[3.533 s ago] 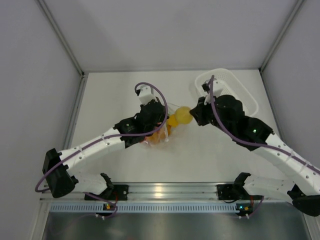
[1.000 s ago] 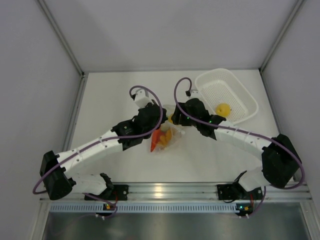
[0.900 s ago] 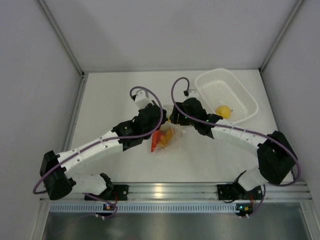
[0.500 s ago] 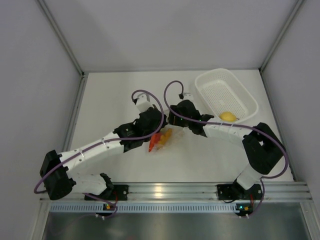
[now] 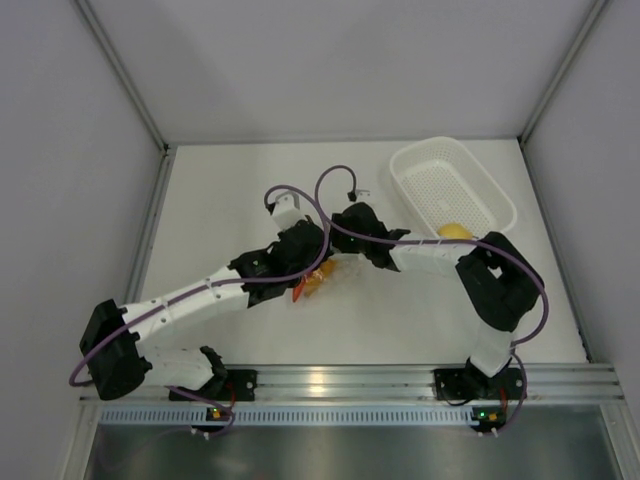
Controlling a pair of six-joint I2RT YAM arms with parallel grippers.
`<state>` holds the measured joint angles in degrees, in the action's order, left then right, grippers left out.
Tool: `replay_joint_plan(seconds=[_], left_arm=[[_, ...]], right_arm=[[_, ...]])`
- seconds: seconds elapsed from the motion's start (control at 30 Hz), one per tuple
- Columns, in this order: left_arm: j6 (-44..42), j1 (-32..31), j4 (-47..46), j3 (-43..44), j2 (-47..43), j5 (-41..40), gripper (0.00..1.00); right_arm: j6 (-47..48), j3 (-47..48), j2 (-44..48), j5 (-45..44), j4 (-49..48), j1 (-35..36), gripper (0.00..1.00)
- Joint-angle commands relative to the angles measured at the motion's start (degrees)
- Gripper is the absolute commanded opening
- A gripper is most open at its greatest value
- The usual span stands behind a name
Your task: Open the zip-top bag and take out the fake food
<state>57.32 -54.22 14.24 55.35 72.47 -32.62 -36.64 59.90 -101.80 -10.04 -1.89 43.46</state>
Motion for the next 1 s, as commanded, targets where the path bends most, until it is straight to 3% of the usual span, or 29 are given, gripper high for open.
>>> replay_joint_plan(seconds=[0.0, 0.07, 0.2, 0.7, 0.97], left_arm=[[0.4, -0.3, -1.8, 0.0, -3.1, -0.6, 0.0], [0.2, -0.2, -1.8, -0.1, -3.1, -1.6, 0.0], [-0.5, -0.1, -1.8, 0.2, -2.9, -3.8, 0.0], [-3.4, 1.1, -1.8, 6.2, 2.2, -6.7, 0.0], [-3.4, 1.2, -1.8, 8.1, 3.9, -6.8, 0.0]], right_arm=[[-1.1, 1.0, -1.9, -2.0, -3.5, 0.3, 0.56], [-0.6, 0.5, -1.2, -2.0, -4.2, 0.3, 0.42], [1.0, -0.5, 1.8, -2.1, -4.2, 0.4, 0.34], [8.8, -5.0, 18.4, 2.0, 1.7, 2.9, 0.29], [13.3, -6.6, 32.4, 1.2, 11.9, 2.9, 0.28]])
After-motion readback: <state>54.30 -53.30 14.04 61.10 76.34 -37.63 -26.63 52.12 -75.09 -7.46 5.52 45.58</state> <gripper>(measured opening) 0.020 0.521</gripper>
